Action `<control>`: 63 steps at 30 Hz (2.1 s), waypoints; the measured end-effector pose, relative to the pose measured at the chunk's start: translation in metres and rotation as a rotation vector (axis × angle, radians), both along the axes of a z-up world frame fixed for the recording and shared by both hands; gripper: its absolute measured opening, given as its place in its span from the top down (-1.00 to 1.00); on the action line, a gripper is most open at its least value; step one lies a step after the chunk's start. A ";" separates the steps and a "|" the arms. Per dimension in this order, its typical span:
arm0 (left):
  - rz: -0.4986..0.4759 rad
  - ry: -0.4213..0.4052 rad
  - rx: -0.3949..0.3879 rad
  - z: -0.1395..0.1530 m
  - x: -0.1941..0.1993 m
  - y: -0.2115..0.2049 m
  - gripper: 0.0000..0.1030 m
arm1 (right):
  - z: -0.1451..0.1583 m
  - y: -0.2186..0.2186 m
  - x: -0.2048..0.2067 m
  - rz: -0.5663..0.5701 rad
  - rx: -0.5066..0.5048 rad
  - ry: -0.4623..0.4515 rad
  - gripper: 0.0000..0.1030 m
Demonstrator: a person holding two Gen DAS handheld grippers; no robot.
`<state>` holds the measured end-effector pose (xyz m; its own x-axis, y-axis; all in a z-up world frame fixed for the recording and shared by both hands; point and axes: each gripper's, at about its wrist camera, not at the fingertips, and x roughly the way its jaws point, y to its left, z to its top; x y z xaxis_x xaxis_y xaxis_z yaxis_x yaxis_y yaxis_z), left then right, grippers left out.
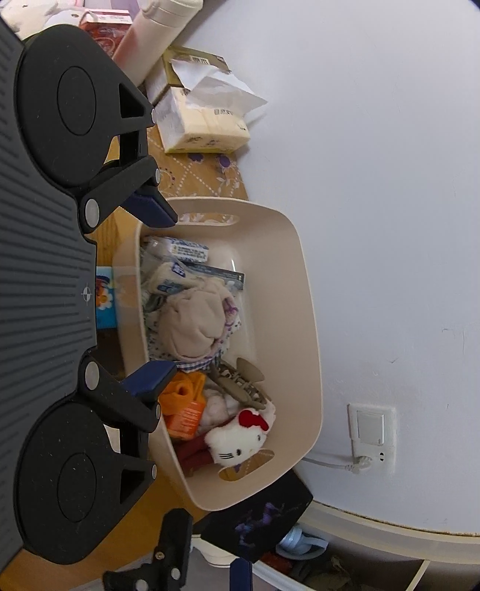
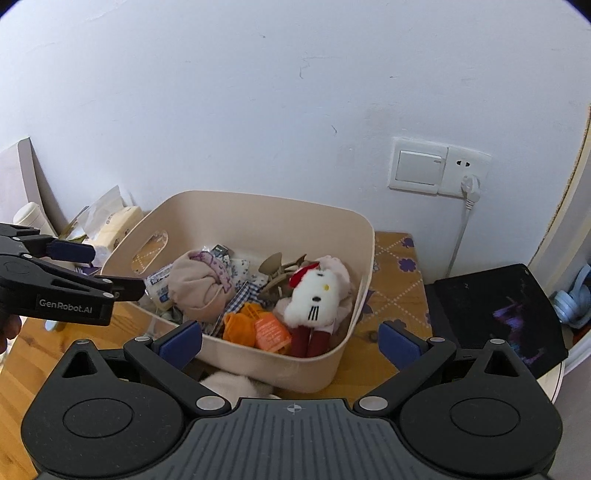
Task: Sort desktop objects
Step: 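Move both tools back down toward the tissue pack and white mouse plush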
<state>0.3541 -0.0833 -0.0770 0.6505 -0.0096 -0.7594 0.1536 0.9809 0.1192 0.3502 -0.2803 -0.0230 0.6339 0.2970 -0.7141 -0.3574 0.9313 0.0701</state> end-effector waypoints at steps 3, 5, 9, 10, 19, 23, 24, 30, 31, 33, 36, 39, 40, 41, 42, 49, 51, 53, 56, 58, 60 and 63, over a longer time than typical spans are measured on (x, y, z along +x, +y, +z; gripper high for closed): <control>0.004 0.000 0.001 0.000 -0.009 0.004 -0.56 | 0.000 -0.002 -0.007 -0.005 0.000 -0.002 -1.00; 0.008 0.004 0.000 -0.001 -0.016 0.008 -0.56 | -0.001 -0.003 -0.013 -0.006 -0.001 -0.002 -1.00; 0.013 0.021 0.000 -0.004 -0.028 0.014 -0.56 | -0.003 -0.004 -0.024 -0.007 -0.004 0.003 -1.00; 0.014 0.028 -0.002 -0.005 -0.031 0.016 -0.56 | -0.005 -0.004 -0.026 -0.009 -0.005 0.006 -1.00; 0.011 0.075 0.007 -0.022 -0.062 0.025 -0.56 | -0.016 -0.001 -0.054 0.000 -0.032 0.033 -1.00; 0.005 0.092 0.009 -0.030 -0.075 0.027 -0.56 | -0.025 0.002 -0.068 0.006 -0.045 0.055 -1.00; 0.004 0.096 0.012 -0.032 -0.077 0.027 -0.56 | -0.028 0.002 -0.072 0.009 -0.048 0.064 -1.00; 0.007 0.109 0.025 -0.044 -0.092 0.029 -0.56 | -0.045 0.007 -0.087 0.019 -0.067 0.104 -1.00; 0.010 0.112 0.025 -0.046 -0.094 0.029 -0.56 | -0.048 0.008 -0.088 0.020 -0.071 0.107 -1.00; 0.013 0.124 0.020 -0.051 -0.096 0.031 -0.56 | -0.053 0.010 -0.092 0.020 -0.081 0.115 -1.00; 0.021 0.138 0.014 -0.058 -0.100 0.035 -0.56 | -0.059 0.011 -0.096 0.029 -0.086 0.124 -1.00; 0.033 0.150 -0.001 -0.066 -0.103 0.039 -0.56 | -0.065 0.013 -0.099 0.029 -0.094 0.127 -1.00; 0.037 0.153 -0.009 -0.069 -0.104 0.041 -0.56 | -0.067 0.013 -0.100 0.029 -0.094 0.129 -1.00; 0.039 0.155 -0.015 -0.072 -0.105 0.043 -0.56 | -0.070 0.014 -0.100 0.029 -0.096 0.131 -1.00; 0.038 0.160 -0.022 -0.076 -0.105 0.045 -0.56 | -0.073 0.015 -0.101 0.032 -0.099 0.129 -1.00; 0.018 0.161 -0.043 -0.094 -0.100 0.051 -0.56 | -0.091 0.033 -0.105 0.105 -0.164 0.066 -1.00; 0.026 0.148 -0.030 -0.098 -0.097 0.051 -0.56 | -0.097 0.038 -0.102 0.109 -0.165 0.076 -1.00; 0.021 0.134 -0.021 -0.102 -0.093 0.053 -0.56 | -0.102 0.042 -0.099 0.106 -0.161 0.081 -1.00; 0.026 0.143 -0.029 -0.109 -0.085 0.056 -0.56 | -0.109 0.049 -0.094 0.111 -0.165 0.079 -1.00; 0.033 0.159 -0.035 -0.114 -0.079 0.059 -0.56 | -0.113 0.052 -0.091 0.116 -0.165 0.076 -1.00; 0.036 0.160 -0.036 -0.118 -0.075 0.061 -0.56 | -0.117 0.054 -0.087 0.110 -0.156 0.067 -1.00; 0.031 0.158 -0.040 -0.123 -0.067 0.063 -0.56 | -0.123 0.059 -0.081 0.100 -0.159 0.061 -1.00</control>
